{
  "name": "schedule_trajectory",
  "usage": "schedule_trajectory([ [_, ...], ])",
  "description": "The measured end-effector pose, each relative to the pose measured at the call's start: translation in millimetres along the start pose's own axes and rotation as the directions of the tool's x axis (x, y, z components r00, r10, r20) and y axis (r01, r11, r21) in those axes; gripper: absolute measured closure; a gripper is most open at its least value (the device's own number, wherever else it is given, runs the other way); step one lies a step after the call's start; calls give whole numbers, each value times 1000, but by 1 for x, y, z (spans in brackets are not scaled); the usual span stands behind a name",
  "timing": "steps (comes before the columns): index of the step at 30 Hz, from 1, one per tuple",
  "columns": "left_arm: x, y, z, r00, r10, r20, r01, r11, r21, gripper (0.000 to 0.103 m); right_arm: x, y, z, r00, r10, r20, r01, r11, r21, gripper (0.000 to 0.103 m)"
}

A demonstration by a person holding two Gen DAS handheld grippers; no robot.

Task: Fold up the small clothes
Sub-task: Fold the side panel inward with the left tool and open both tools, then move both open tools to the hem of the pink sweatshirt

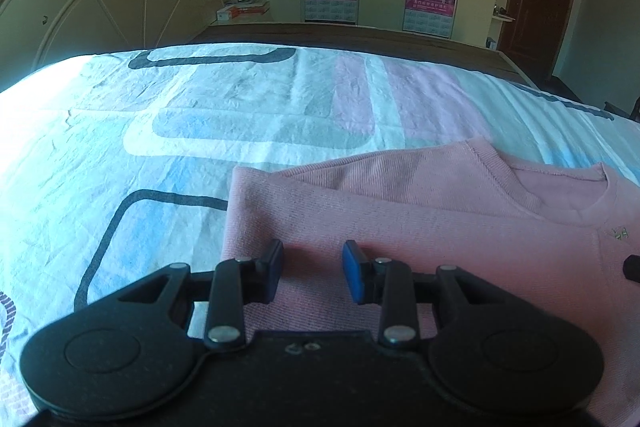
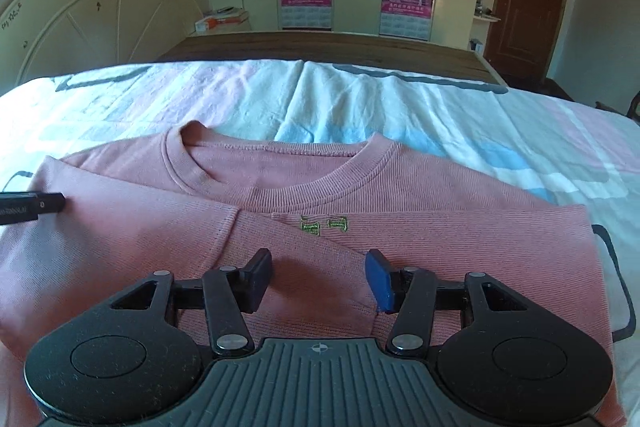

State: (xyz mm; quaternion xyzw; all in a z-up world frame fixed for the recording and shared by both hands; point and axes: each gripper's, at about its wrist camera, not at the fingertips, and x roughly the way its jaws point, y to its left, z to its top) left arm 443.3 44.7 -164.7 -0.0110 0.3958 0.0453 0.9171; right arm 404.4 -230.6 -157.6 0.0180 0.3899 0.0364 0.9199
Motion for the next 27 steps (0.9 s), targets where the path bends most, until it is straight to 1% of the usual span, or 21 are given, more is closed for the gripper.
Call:
schedule_trajectory([
  [2,-10,-2,-2,1000,2,9,-2,1000,4,72,-14,2,0,999,19,26,-19,1000,7,52],
  [6,-31,-11,-12,999,-36,17,35,999,24,72,-30,12,-5,998,49,35,-48,999,-17,51],
  [11,-56,-33,-25,995,-103,16,102,993,51,71,-38,24,-13,996,81,23,-81,997,-13,51],
  [15,-64,-55,-38,990,-138,-7,138,987,84,70,-41,31,-24,997,84,2,-83,996,-41,51],
  [17,-60,-61,-44,991,-130,-39,133,986,101,70,-38,29,-29,998,66,-20,-66,997,-46,51],
  [18,-56,-61,-48,991,-121,-58,126,986,105,70,-37,25,-33,998,44,-34,-45,998,-49,51],
  [21,-53,-54,-55,993,-106,-46,110,988,107,67,-36,10,-42,999,-9,-45,6,998,-60,51],
  [22,-53,-52,-55,994,-102,-46,106,988,110,67,-38,2,-45,999,-8,-43,6,999,-47,51],
  [24,-54,-50,-55,995,-93,-47,98,989,108,66,-42,-10,-48,998,-34,-46,32,999,-33,51],
  [25,-54,-49,-55,995,-90,-47,94,990,105,66,-44,-17,-50,998,-39,-48,38,999,-26,51],
  [27,-56,-50,-56,996,-80,-45,84,991,105,66,-49,-24,-52,998,-24,-54,24,1000,1,51],
])
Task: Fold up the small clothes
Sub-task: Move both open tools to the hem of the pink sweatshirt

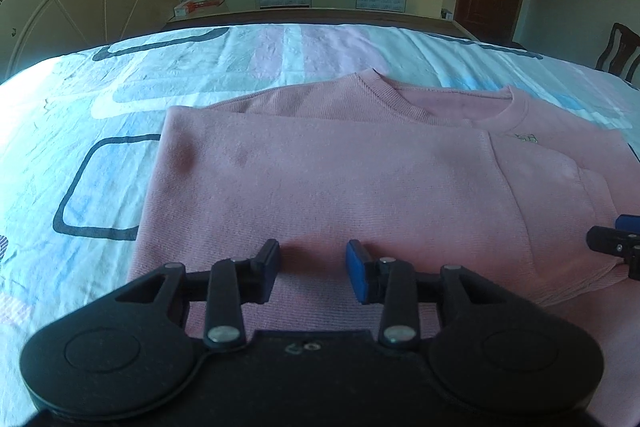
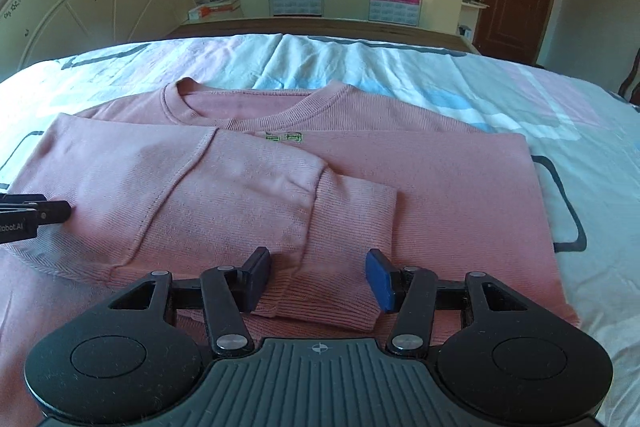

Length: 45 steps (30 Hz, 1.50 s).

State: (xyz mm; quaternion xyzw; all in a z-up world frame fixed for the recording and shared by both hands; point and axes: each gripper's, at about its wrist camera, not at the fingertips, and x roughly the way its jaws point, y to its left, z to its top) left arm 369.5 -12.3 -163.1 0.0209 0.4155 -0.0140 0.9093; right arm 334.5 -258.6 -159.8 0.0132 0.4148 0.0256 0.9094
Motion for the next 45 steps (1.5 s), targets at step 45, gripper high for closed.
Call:
schedule_trajectory([
  [45,-170,-17,-186,996,-69,-52,71,996,44,51,-150,47,-162,992,104,-73,-111,989,-102,51],
])
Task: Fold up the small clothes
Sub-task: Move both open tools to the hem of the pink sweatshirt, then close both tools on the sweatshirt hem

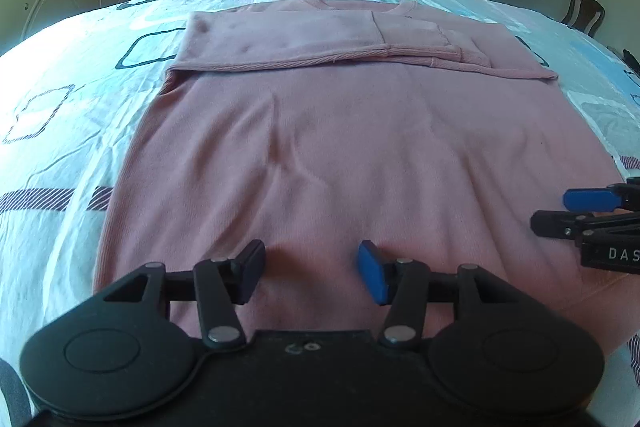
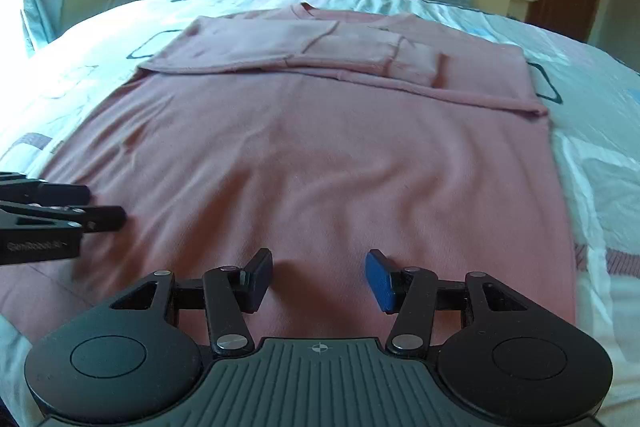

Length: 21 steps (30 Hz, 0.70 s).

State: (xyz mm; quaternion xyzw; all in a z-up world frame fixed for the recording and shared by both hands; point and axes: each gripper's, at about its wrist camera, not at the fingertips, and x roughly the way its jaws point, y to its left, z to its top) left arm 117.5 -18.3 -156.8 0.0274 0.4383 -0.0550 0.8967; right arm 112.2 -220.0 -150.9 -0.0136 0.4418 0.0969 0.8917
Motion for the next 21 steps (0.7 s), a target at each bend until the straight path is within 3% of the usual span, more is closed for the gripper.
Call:
schedule_trajectory([
  [5,-16,17,-15,1000,6,-4,-6,1000,-16,47,-25,-19,-27,995,-103,-3,103,993,61,51],
  [12,-33,33,-24,1000,15,0,-15,999,-34,41,-53,-29,-48,989,-148,6,145,975,166,50],
  [14,-36,36,-25,1000,23,2,-23,999,-37,35,-51,-27,-51,987,-162,-15,162,971,178,27],
  [18,-38,46,-31,1000,25,-16,-26,998,-54,33,-47,-25,-56,982,-187,-15,187,962,199,22],
  [21,-40,55,-36,1000,16,-24,-18,996,-83,32,-41,-23,-57,975,-218,-34,220,955,197,0],
])
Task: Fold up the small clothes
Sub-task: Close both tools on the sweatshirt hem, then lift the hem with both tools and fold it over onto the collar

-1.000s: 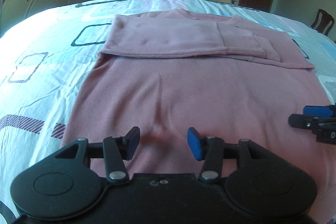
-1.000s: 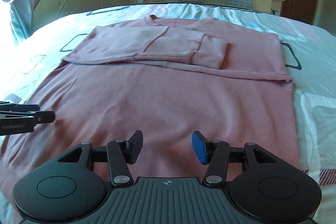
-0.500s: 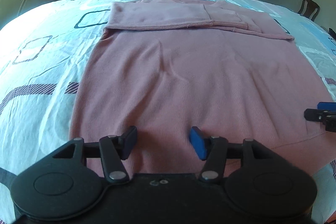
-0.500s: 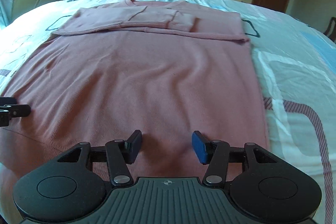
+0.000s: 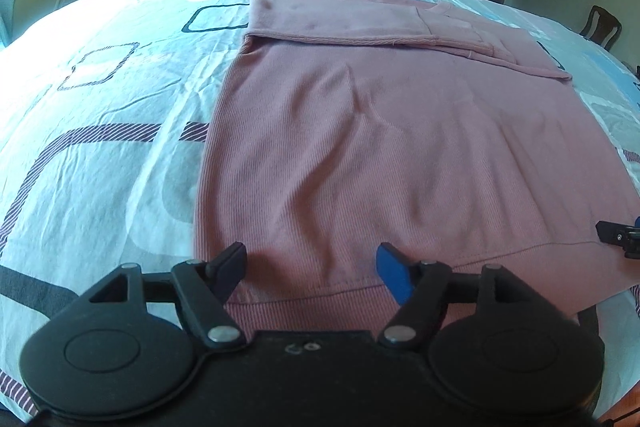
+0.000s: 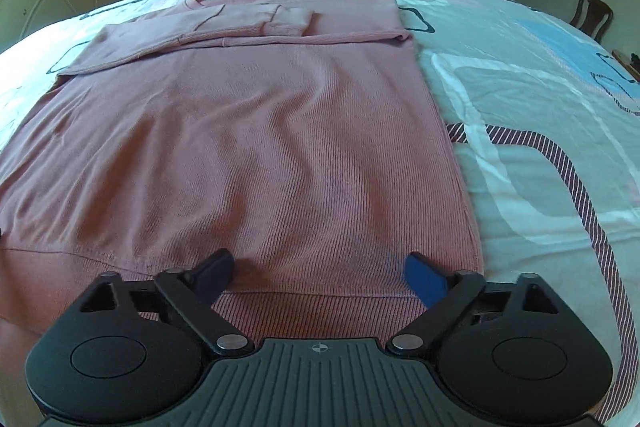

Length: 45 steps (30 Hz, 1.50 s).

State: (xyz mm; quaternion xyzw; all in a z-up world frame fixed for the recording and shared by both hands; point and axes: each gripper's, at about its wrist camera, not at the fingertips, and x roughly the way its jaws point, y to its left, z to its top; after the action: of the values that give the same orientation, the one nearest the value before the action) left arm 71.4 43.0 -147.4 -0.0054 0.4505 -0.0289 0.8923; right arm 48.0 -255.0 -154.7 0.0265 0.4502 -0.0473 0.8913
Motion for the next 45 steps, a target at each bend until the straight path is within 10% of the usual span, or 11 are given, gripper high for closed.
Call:
schedule_trajectory([
  [8,-21,42,-14,1000,8,12,-7,994,-107,45,3,-13,-2,998,61,4,-61,998,24,0],
  [19,-16,54,-26,984,-173,-40,161,966,-201,63,-40,-32,-14,993,36,114,-39,999,24,1],
  [23,-10,61,-21,974,-221,-54,201,946,-256,78,-47,-62,-17,996,10,84,-22,990,137,35],
  [30,-1,67,-11,960,-265,-95,228,930,-288,94,-34,-81,-19,998,52,-31,-45,980,192,52],
  [32,-2,64,-7,962,-258,-93,224,934,-280,96,-35,-78,-17,995,96,-38,-88,982,168,82],
  [37,-10,56,18,960,-279,-11,266,927,-264,96,-36,-82,-1,982,179,-55,-165,965,202,92],
  [45,-5,49,90,944,-298,137,325,913,-249,96,-40,-105,70,952,274,139,-306,889,342,93],
])
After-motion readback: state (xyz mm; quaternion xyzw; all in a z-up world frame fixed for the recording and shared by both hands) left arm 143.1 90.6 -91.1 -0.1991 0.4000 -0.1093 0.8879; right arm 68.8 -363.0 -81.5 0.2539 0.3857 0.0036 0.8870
